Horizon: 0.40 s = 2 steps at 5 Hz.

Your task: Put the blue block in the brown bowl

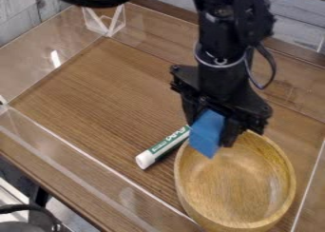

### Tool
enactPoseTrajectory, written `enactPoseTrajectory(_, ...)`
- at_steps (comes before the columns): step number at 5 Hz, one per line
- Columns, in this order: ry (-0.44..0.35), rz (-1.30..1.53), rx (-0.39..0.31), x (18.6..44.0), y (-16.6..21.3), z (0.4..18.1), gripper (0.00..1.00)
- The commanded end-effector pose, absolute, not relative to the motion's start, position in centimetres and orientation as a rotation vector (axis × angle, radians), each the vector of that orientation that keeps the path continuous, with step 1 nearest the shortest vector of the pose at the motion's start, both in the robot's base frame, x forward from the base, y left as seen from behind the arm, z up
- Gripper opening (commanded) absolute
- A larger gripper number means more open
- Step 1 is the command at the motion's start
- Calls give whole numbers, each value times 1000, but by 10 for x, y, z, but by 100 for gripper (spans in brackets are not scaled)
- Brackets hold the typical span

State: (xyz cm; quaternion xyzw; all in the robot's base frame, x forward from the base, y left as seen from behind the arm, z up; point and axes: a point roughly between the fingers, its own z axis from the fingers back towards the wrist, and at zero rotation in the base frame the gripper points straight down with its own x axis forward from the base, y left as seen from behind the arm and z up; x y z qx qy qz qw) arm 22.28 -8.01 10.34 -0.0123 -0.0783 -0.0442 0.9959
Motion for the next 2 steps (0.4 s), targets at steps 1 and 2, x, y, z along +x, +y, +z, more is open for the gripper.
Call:
enactPoseTrajectory(1, -206, -82, -36, 221, -90, 117, 0)
enactPoseTrajectory(2, -209, -73, -37, 215, -100, 116, 0)
